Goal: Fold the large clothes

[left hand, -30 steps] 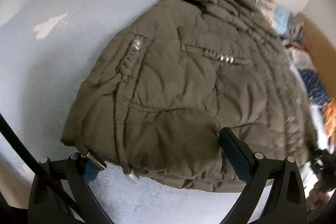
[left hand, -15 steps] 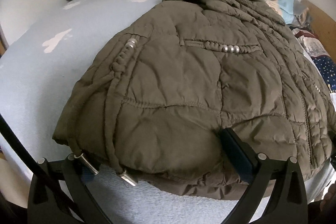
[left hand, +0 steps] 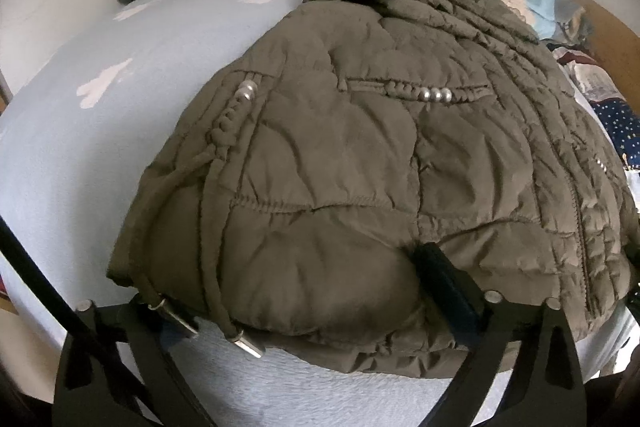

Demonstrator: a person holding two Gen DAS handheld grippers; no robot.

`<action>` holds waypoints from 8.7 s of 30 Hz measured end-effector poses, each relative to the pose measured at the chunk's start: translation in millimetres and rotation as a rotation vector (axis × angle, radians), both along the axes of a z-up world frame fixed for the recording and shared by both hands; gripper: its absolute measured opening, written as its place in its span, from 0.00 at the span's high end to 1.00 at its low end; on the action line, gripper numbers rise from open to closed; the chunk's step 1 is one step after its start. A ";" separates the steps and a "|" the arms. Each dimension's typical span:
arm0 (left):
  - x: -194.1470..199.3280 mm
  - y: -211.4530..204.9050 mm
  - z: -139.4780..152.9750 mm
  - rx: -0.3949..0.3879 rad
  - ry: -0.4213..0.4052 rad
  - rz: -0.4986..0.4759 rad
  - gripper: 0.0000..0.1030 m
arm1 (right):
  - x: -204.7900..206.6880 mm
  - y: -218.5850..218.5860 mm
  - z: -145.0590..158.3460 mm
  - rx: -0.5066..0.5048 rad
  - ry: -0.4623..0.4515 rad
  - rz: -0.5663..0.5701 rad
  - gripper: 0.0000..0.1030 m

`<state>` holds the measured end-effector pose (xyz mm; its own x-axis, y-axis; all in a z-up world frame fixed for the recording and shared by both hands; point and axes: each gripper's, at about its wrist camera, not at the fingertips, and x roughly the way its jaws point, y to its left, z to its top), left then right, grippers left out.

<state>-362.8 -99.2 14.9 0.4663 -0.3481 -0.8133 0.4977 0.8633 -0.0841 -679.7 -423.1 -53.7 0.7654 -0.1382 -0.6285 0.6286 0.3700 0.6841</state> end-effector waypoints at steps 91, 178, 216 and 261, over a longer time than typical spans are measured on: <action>-14.7 4.2 124.2 -0.146 -0.354 -0.072 0.80 | 8.4 38.5 121.1 -0.429 -0.045 0.092 0.87; 254.5 -336.5 92.5 -0.079 -0.051 -0.377 0.46 | 346.7 -229.4 183.6 -0.562 0.117 0.322 0.47; 166.8 -170.6 112.9 -0.101 -0.125 -0.046 0.35 | 247.6 -95.0 156.3 -0.382 0.152 0.176 0.41; 262.6 -135.2 43.7 0.015 0.089 0.174 0.34 | 222.3 -213.1 87.7 -0.035 0.184 -0.038 0.43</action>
<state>-100.2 -234.5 58.5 0.4441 -0.2565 -0.8585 0.3324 0.9369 -0.1079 -457.4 -636.3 34.0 0.6315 -0.1895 -0.7518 0.7561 0.3650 0.5432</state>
